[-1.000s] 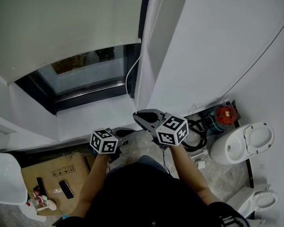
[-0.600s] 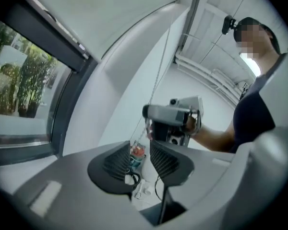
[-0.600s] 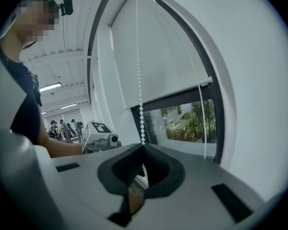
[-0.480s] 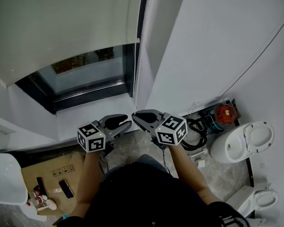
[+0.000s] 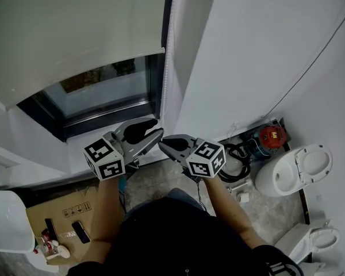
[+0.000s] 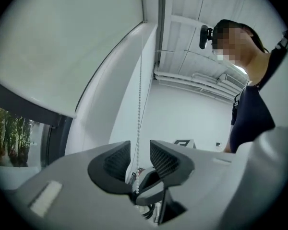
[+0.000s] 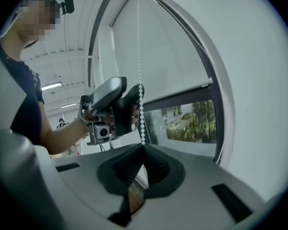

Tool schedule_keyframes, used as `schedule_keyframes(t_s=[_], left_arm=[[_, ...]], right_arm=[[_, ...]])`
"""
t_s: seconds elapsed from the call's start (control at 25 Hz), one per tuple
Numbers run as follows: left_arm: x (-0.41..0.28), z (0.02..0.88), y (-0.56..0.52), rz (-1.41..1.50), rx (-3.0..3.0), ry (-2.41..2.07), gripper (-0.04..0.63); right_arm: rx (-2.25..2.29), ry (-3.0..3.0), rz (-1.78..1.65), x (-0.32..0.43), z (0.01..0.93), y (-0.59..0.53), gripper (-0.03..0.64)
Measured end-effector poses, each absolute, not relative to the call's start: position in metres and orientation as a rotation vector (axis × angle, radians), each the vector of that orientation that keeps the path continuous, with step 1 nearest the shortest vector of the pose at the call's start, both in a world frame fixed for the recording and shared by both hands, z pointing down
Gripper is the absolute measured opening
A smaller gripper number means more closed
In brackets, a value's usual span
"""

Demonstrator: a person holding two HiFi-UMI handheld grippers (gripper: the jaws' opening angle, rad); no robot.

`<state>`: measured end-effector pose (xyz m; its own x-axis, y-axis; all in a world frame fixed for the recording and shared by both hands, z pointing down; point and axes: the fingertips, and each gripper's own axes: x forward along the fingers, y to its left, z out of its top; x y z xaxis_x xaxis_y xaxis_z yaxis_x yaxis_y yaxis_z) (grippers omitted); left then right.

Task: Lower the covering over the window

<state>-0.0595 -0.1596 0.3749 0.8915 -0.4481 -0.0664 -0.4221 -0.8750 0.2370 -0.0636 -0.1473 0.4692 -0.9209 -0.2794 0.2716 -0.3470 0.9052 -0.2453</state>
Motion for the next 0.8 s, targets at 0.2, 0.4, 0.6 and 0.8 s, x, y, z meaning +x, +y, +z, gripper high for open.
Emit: schedule_keyframes(t_s=[0.2, 0.4, 0.6, 0.8], left_arm=[[-0.049, 0.362, -0.164, -0.174, 2.867, -0.694, 0.108], [-0.042, 0.362, -0.169, -0.16, 2.861, -0.724, 0.014], [-0.037, 0.39, -0.167, -0.026, 2.829, -0.711, 0.012], [-0.043, 0.448, -0.163, 0.023, 2.701, -0.692, 0.012]], right_arm=[[0.472, -2.838, 0.412, -0.063, 0.468, -0.144, 0.012], [0.482, -2.835, 0.394, -0.064, 0.47, -0.143, 0.012], [0.483, -2.717, 0.327, -0.059, 0.497, -0.144, 0.012], [0.434, -2.583, 0.374, -0.06, 0.552, -0.135, 0.012]])
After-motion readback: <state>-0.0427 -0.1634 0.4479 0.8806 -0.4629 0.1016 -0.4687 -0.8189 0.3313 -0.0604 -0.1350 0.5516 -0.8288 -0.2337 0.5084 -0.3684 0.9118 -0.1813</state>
